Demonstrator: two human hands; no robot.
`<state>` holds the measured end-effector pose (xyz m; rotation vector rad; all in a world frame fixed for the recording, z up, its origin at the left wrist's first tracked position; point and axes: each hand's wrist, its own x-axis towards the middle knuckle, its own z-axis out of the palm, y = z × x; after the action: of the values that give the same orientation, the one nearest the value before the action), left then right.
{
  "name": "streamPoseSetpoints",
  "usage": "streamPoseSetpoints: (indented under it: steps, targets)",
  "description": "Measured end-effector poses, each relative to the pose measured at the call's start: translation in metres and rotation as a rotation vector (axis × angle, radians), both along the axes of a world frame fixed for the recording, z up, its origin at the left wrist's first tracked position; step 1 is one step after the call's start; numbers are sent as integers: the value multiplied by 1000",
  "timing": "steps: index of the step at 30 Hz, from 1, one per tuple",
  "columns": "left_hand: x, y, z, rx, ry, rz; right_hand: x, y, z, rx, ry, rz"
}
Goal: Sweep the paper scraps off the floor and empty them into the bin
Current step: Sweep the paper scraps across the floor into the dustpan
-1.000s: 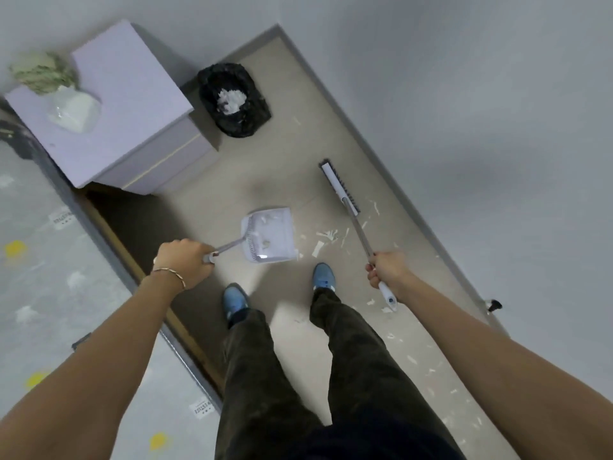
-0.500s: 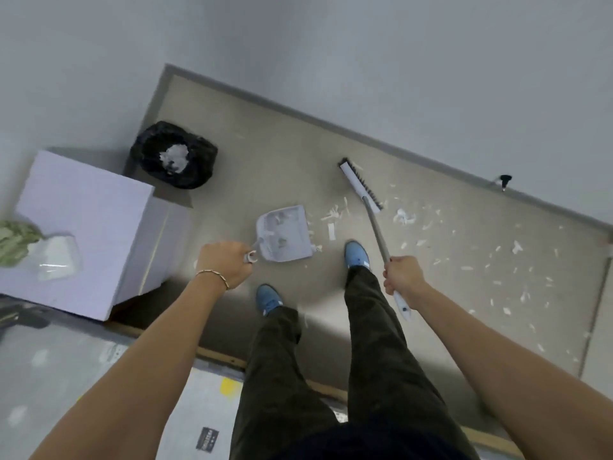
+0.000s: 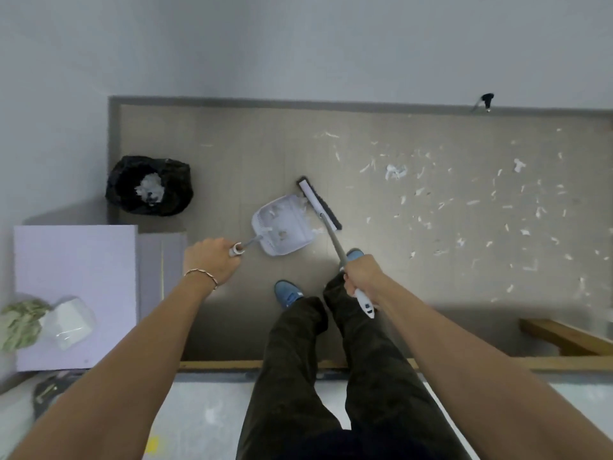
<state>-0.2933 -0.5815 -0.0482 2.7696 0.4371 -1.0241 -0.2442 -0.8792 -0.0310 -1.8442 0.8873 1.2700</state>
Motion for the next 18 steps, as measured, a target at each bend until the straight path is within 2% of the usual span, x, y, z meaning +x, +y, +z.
streamPoseSetpoints:
  steps: [6,13,16,18]
  targets:
    - [14,0,14,-1,78,42,25,-39,47,73,93,-88]
    - [28,-5,45,86,121,-51,34,-87,53,74,-78,42]
    - [38,-7,50,135,94,-119,42,-100,56,24,-78,45]
    - [42,-3,49,126,87,-93,43,-103,55,-3,-74,31]
